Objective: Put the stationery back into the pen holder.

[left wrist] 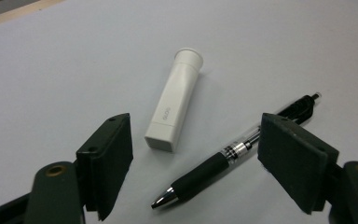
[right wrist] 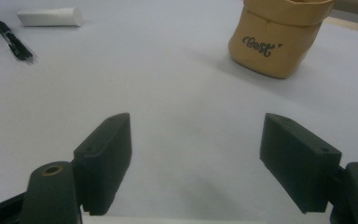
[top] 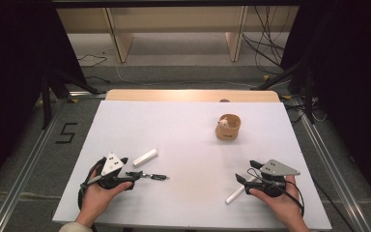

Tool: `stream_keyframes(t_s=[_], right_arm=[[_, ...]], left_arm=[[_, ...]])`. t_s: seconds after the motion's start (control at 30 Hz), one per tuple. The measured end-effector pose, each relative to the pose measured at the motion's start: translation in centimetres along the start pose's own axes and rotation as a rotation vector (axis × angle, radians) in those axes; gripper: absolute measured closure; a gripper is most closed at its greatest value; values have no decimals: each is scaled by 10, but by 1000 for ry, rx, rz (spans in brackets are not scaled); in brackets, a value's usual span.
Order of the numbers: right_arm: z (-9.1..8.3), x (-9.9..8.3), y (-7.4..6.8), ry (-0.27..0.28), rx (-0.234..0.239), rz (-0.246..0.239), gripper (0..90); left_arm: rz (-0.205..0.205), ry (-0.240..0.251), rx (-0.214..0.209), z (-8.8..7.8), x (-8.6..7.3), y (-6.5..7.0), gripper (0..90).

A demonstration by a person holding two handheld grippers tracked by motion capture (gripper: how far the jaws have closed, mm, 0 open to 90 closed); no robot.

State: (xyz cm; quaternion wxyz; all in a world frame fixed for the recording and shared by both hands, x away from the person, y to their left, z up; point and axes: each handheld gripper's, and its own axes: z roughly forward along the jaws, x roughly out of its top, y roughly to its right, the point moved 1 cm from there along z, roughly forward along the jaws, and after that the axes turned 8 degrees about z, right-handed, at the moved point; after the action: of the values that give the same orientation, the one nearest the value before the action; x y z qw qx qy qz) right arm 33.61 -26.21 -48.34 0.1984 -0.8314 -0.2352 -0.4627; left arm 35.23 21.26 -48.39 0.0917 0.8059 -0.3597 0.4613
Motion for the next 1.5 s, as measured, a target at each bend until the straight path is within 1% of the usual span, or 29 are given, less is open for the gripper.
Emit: stream_keyframes(t_s=[0.03,0.13,0.17,0.33,0.37,0.53,0.63,0.7,0.9,0.97,1.1,1.3,1.5], right_arm=[[0,0,0,0,-1,1,257],[0,0,-1,-1,0,1,257],[0,0,-1,-1,0,0,257],[2,0,0,-3,-3,-2,257],[2,0,0,-3,-3,-1,258],[2,0,0,-3,-2,-3,257],[2,0,0,-3,0,-2,258],[2,0,0,-2,0,-2,258],[2,0,-1,-3,0,-3,258],[2,0,-1,-3,0,-2,258],[2,0,0,-5,1,-2,259],[2,0,0,-5,0,-1,259],[2,0,0,-5,0,0,259]], left_arm=[[4,-4,2,0,1,-1,280],[12,-6,19,3,3,-4,282],[21,-12,21,3,4,-6,283],[19,-21,16,9,7,-11,305],[19,-23,12,11,9,-12,310],[57,-49,-12,22,16,-14,338],[61,-74,-28,30,21,-16,365],[72,-94,-35,34,22,-16,376],[94,-126,-65,45,27,-19,412],[90,-131,-72,48,27,-20,418],[96,-151,-95,54,28,-22,436],[92,-174,-109,60,27,-24,469],[88,-183,-129,64,27,-25,519]])
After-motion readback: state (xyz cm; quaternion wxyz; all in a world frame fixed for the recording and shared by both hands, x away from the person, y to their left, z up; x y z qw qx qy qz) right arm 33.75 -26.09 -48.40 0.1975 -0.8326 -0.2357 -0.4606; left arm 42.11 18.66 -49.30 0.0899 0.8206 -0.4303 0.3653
